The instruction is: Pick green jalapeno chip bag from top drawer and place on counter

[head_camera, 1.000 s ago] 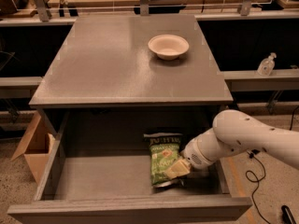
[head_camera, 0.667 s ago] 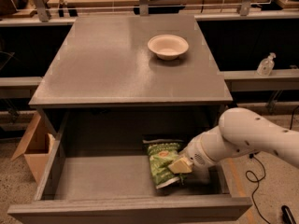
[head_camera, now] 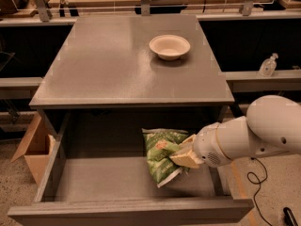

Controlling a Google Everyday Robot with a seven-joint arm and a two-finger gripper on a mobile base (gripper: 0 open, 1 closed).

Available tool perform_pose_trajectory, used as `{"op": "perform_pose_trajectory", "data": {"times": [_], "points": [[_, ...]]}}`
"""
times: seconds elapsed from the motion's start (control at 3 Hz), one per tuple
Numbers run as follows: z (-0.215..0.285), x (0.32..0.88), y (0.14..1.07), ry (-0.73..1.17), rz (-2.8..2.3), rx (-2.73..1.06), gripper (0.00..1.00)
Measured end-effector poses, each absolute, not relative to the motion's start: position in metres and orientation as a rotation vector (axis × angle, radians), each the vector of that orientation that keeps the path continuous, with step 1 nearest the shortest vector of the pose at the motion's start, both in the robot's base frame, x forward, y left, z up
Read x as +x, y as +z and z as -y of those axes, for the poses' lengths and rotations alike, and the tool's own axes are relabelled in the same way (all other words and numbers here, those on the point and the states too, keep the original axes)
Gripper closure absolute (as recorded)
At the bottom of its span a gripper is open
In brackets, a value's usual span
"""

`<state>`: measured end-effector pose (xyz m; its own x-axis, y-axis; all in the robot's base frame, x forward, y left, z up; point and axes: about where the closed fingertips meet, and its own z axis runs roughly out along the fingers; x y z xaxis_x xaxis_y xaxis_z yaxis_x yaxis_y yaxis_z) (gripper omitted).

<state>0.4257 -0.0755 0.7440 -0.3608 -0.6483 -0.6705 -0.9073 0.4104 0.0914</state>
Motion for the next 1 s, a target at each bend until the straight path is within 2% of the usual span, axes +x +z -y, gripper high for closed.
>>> {"op": "perform_pose_trajectory", "data": {"times": [0.33,1.0], "points": [[0.075,0.426,0.744,0.621,-2.124,-1.317,1.0],[0.079,0.417,0.816,0.497,-1.959,-1.342,1.0]]}}
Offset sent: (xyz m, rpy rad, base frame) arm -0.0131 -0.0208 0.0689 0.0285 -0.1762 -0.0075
